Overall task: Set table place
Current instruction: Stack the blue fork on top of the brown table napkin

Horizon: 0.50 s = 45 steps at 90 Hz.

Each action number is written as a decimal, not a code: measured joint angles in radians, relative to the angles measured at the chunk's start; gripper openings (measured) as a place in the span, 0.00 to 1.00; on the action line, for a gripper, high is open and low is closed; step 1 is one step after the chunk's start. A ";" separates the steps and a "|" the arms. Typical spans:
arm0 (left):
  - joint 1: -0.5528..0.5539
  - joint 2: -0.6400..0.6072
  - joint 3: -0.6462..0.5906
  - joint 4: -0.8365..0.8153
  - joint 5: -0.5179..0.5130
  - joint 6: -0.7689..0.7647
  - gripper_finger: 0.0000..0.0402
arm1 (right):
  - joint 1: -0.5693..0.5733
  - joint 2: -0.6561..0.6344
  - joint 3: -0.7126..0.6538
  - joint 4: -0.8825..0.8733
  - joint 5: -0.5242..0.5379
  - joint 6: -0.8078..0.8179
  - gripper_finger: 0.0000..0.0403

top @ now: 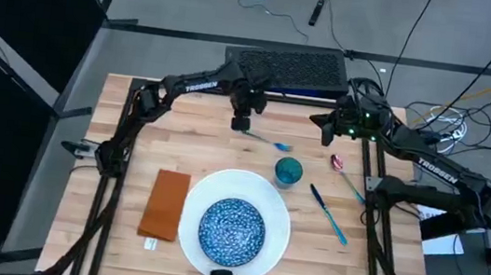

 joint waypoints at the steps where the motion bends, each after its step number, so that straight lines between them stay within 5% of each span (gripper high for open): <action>1: 0.000 0.000 -0.004 -0.004 0.007 0.000 0.00 | 0.002 0.000 0.000 0.000 0.000 0.000 0.00; 45: -0.021 0.000 -0.042 0.063 0.162 -0.043 0.00 | 0.028 0.000 0.000 0.001 0.025 -0.011 0.00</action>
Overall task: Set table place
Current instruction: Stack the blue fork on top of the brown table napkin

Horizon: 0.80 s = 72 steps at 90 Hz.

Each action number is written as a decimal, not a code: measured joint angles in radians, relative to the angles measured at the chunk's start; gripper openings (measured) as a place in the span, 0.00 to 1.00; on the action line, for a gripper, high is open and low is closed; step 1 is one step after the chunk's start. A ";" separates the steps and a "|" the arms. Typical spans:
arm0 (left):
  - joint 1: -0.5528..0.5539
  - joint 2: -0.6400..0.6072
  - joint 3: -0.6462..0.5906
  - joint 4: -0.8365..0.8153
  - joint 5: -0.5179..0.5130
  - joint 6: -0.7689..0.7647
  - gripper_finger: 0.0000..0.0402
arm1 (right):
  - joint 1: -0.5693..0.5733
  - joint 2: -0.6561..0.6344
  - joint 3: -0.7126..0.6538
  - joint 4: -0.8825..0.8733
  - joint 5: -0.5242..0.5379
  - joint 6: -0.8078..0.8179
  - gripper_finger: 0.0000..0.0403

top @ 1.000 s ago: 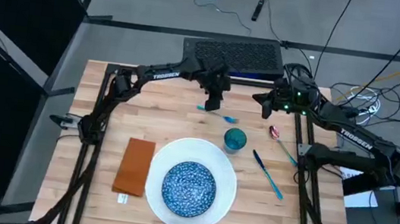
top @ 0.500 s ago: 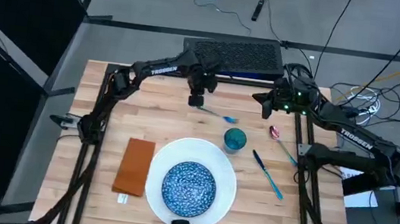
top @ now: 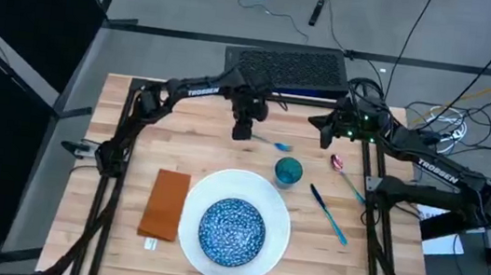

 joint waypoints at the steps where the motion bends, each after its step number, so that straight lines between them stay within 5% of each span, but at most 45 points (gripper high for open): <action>1: 0.001 0.000 0.000 0.000 0.000 -0.003 0.00 | 0.000 0.000 0.000 0.000 -0.001 0.000 0.00; 34: 0.005 0.026 -0.063 0.065 0.073 -0.062 0.00 | 0.043 0.000 0.000 0.016 0.014 -0.003 0.00; 72: -0.007 0.021 -0.019 0.094 -0.055 -0.155 0.00 | 0.066 0.000 0.001 0.031 0.027 0.000 0.00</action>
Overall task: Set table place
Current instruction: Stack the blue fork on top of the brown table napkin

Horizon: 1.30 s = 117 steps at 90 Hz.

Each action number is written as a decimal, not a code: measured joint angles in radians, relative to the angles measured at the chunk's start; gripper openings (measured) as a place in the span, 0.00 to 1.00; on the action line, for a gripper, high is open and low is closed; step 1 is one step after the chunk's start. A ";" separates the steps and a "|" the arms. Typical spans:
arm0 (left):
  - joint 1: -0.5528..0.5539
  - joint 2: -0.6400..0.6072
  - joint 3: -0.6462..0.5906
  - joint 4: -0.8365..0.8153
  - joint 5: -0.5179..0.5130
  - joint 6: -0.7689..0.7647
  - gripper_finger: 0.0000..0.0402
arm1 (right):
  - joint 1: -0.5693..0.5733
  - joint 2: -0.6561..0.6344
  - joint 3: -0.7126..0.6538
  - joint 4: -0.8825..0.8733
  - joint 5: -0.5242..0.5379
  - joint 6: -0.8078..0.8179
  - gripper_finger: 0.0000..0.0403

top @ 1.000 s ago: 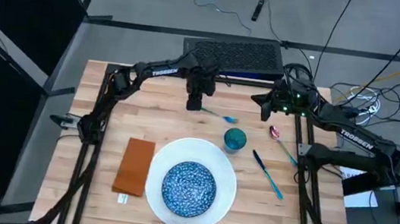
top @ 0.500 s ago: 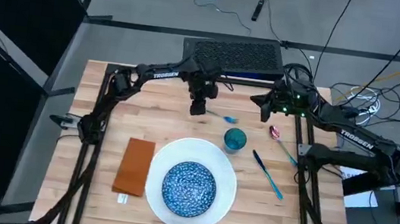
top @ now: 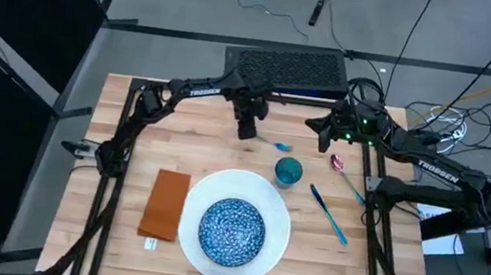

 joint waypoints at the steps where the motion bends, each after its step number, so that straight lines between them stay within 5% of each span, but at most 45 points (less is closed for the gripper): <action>1: -0.001 -0.002 0.004 0.001 -0.007 0.005 0.00 | 0.000 0.000 0.000 0.000 0.000 0.000 0.00; 22: -0.032 -0.029 0.021 -0.010 -0.137 0.179 0.00 | -0.001 0.000 0.000 -0.001 0.008 -0.005 0.00; 47: -0.032 -0.029 0.002 -0.027 -0.212 0.284 0.00 | -0.002 0.000 0.000 -0.168 0.206 -0.103 0.00; 117: 0.082 0.049 0.021 0.034 -0.153 0.283 0.00 | -0.015 0.000 0.000 -0.166 0.229 -0.165 0.00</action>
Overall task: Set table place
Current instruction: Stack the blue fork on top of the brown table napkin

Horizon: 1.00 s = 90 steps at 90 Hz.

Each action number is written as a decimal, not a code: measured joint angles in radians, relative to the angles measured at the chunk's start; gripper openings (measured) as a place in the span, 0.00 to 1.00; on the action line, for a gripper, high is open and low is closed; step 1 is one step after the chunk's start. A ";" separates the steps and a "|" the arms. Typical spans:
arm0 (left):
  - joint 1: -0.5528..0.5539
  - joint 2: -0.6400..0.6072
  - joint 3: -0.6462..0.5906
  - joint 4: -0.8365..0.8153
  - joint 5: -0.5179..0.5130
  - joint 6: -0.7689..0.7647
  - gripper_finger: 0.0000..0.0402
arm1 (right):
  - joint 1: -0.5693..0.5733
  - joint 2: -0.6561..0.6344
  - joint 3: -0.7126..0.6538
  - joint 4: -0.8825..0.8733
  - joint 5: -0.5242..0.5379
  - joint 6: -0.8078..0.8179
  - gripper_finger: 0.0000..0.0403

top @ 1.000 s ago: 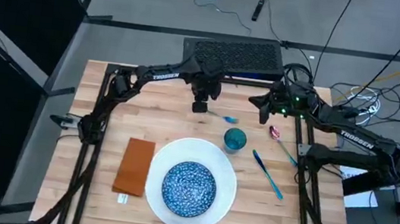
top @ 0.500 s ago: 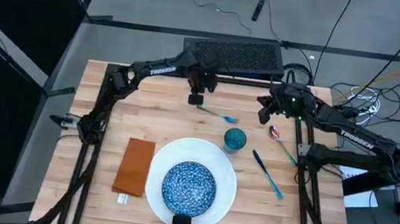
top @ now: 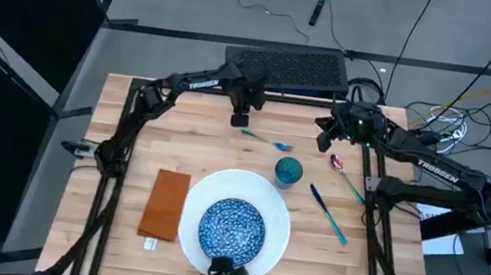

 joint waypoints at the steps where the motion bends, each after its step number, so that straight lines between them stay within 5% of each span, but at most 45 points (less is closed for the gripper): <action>1: -0.001 0.002 0.000 -0.002 0.001 0.001 0.00 | 0.000 0.000 0.000 0.000 0.000 0.001 0.00; 44: -0.037 0.007 0.001 -0.055 0.049 0.043 0.00 | 0.000 0.004 0.000 -0.007 -0.003 0.018 0.00; 65: -0.031 -0.003 0.111 -0.126 0.061 0.053 0.00 | 0.000 0.004 0.000 -0.010 -0.003 0.010 0.00; 90: -0.094 -0.011 0.129 -0.045 0.134 0.039 0.00 | 0.000 0.004 0.000 0.007 -0.003 -0.002 0.00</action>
